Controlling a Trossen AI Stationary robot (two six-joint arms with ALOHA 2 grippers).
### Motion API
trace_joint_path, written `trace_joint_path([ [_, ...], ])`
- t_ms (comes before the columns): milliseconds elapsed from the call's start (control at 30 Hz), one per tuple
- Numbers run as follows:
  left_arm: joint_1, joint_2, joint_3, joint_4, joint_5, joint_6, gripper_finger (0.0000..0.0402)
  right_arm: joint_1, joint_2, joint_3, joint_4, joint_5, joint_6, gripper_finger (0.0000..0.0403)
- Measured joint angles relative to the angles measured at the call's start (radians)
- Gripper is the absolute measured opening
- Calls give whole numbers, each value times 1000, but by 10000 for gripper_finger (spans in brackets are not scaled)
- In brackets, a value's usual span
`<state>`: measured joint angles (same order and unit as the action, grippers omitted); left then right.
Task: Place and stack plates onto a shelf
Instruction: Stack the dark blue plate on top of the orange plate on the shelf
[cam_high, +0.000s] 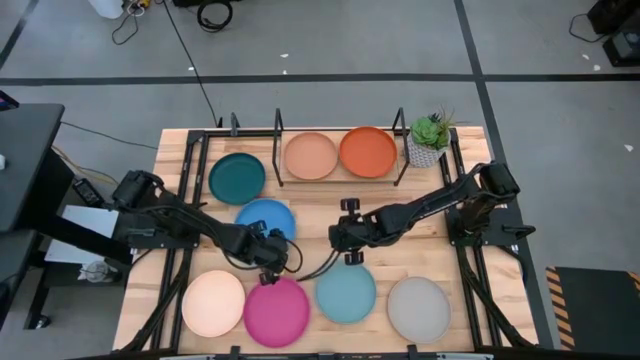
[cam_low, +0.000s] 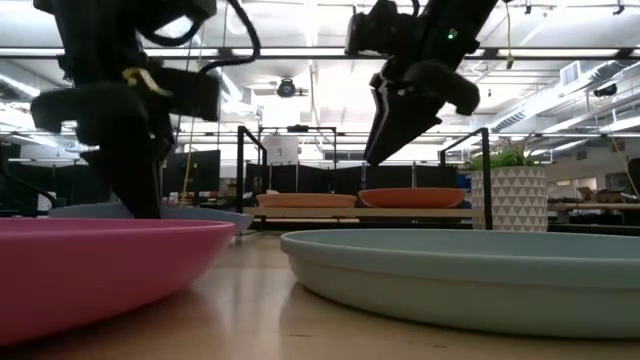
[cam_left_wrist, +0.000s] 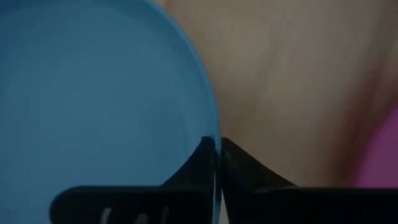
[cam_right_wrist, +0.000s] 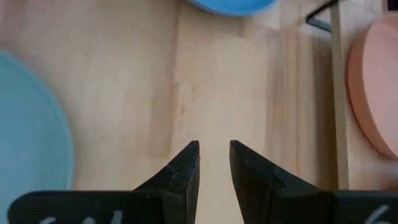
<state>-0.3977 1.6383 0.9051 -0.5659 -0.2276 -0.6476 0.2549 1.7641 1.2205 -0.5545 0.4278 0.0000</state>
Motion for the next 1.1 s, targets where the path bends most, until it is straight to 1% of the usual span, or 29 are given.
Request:
trace_joint_path([
  [133, -15, -65, 13, -12, 67, 59, 17, 48, 0, 0, 1, 0, -112, 94],
  [300, -52, -103, 89, -38, 143, 207, 17, 109, 0, 0, 74, 4, -244, 94],
  [367, -66, -103, 126, -34, 154, 292, 17, 119, 0, 0, 122, 4, -273, 96],
  [433, -78, -103, 156, -22, 152, 369, 17, 120, 0, 0, 153, -5, -295, 101],
  [533, -79, -103, 185, -18, 147, 433, 17, 119, 0, 0, 158, -14, -310, 115],
  [700, -75, -102, 209, -15, 129, 532, 17, 104, 1, 0, 189, -111, -318, 147],
  [833, -68, -101, 209, 1, 128, 584, 17, 95, 1, 0, 208, -107, -342, 165],
  [967, -68, -101, 209, 12, 120, 608, 17, 97, 1, 0, 215, -88, -364, 166],
  [1100, -69, -101, 209, 27, 25, 633, 16, 96, 1, 0, 226, -89, -370, 155],
])
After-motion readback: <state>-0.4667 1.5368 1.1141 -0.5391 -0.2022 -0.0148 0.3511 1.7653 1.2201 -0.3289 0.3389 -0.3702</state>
